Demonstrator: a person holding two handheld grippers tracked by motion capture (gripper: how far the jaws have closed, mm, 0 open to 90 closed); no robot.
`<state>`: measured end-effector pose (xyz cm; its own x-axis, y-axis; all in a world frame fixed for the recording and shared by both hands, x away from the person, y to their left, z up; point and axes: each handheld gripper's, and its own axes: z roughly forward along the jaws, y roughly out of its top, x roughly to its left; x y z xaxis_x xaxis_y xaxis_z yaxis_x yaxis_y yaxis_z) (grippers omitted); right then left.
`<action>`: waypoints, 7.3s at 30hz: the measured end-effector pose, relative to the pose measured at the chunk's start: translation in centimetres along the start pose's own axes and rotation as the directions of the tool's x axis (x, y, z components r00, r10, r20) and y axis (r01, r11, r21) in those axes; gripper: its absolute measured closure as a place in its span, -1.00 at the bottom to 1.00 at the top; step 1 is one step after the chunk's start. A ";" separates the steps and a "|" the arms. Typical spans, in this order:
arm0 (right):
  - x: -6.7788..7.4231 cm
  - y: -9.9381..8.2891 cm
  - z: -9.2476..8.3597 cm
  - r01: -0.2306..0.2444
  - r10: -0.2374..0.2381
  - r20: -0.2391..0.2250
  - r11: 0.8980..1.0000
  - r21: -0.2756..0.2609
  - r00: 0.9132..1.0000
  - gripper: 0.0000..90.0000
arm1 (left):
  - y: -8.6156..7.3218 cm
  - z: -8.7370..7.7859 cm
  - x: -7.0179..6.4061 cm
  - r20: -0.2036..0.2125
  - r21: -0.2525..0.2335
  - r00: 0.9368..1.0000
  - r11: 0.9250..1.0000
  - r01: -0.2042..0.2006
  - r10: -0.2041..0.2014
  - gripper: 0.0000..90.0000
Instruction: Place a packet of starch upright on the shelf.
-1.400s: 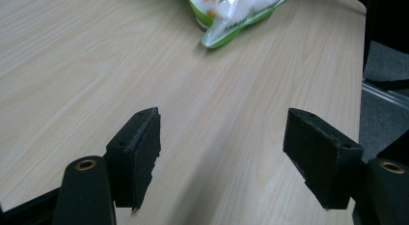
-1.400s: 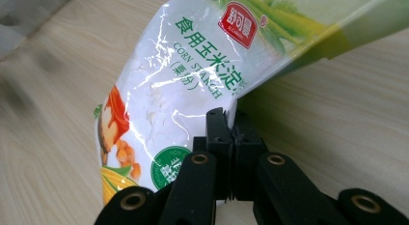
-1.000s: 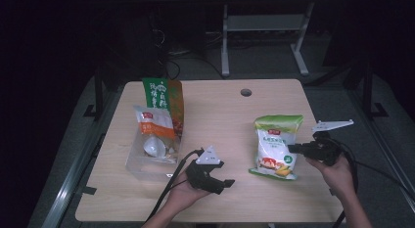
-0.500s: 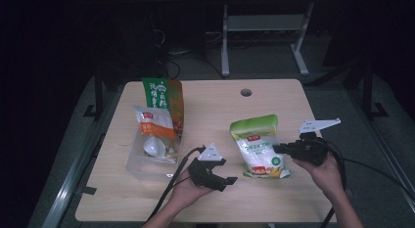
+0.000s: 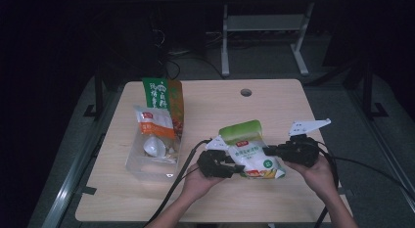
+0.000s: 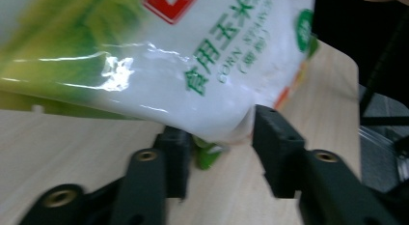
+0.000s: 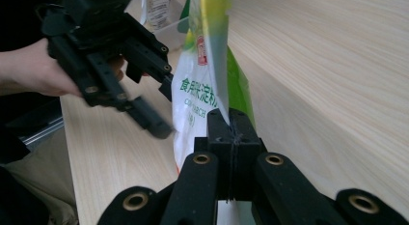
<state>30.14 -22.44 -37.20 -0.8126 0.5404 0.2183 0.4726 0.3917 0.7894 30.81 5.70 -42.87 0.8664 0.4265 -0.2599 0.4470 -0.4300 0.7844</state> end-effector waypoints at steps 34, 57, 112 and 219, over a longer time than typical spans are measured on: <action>1.5 -0.8 4.4 0.072 -0.070 -0.041 0.996 0.044 0.997 0.60 | -0.7 -3.4 -1.0 -0.143 -0.025 0.986 0.996 -0.089 0.085 0.87; 1.6 -0.7 5.3 0.051 -0.053 0.015 0.993 0.103 0.998 0.86 | -2.3 -5.1 -1.6 -0.148 0.002 0.984 0.995 -0.095 0.095 0.38; 3.5 7.3 5.9 0.034 -0.032 -0.062 0.999 0.036 0.998 0.95 | -7.8 -8.2 -4.5 -0.100 -0.015 0.985 0.990 -0.143 0.141 -0.10; 9.1 12.1 22.1 0.215 -0.163 -0.311 0.966 0.143 0.936 0.44 | -9.4 -9.1 -4.8 -0.109 0.014 0.981 0.987 -0.161 0.162 -0.24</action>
<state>36.02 3.67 -38.33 -0.9438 0.2106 0.2546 0.3304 0.6010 0.7277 20.39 14.96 -43.84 0.8978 0.4352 -0.0670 0.3047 -0.5042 0.8080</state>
